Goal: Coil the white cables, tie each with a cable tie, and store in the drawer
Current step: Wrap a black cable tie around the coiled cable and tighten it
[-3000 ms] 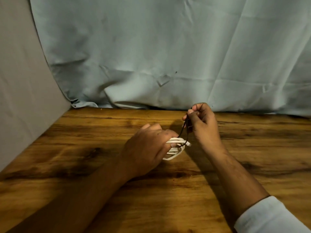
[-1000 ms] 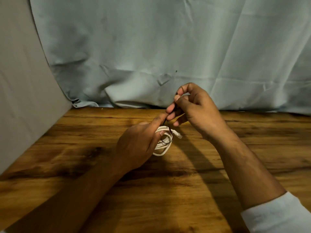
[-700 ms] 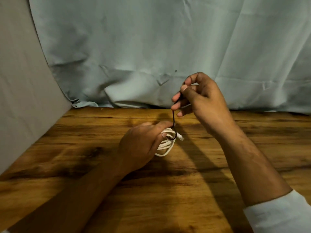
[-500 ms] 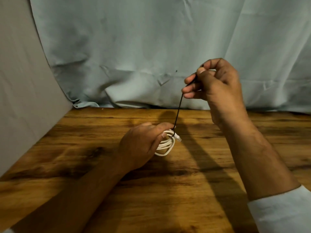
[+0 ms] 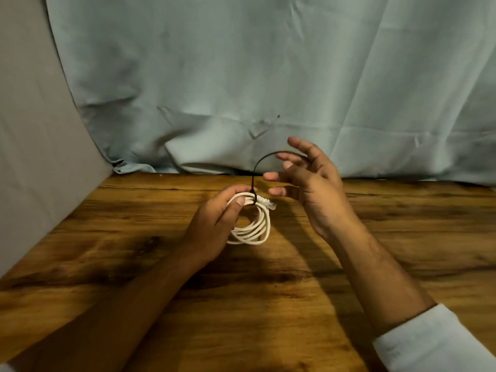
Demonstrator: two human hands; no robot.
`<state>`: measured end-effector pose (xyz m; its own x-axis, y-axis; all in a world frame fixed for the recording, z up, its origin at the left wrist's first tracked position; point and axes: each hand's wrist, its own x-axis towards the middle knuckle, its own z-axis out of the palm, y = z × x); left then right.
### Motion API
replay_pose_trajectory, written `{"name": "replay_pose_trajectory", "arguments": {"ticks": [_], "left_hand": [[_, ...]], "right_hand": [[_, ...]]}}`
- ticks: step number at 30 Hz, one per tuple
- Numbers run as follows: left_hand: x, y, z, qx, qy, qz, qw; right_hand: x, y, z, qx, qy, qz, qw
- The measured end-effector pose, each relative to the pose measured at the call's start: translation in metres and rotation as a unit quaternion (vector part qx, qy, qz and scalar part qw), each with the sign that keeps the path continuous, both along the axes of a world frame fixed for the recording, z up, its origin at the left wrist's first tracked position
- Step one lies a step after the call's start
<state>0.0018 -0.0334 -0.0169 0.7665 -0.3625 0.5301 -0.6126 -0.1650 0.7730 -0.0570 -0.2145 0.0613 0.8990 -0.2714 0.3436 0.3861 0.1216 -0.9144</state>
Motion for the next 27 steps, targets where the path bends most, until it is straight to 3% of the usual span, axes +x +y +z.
{"name": "replay_pose_trajectory", "arguments": {"ticks": [6, 11, 15, 18, 27], "left_hand": [[-0.002, -0.003, 0.001, -0.034, 0.038, -0.009, 0.999], [0.002, -0.004, 0.000, -0.075, 0.086, -0.011, 0.993], [0.002, -0.007, -0.002, -0.072, 0.100, -0.015, 0.992], [0.001, -0.006, -0.003, -0.062, 0.093, -0.026, 0.993], [-0.008, -0.005, 0.004, -0.006, 0.047, -0.060, 0.997]], "right_hand": [[0.001, 0.002, -0.007, -0.036, -0.022, -0.091, 0.995], [0.003, -0.011, -0.006, 0.074, -0.055, -0.153, 0.984], [0.005, -0.001, -0.021, -0.061, 0.027, -0.048, 0.997], [0.010, 0.005, -0.028, -0.187, 0.014, -0.010, 0.982], [0.015, -0.002, -0.037, -0.284, -0.027, -0.014, 0.958]]}}
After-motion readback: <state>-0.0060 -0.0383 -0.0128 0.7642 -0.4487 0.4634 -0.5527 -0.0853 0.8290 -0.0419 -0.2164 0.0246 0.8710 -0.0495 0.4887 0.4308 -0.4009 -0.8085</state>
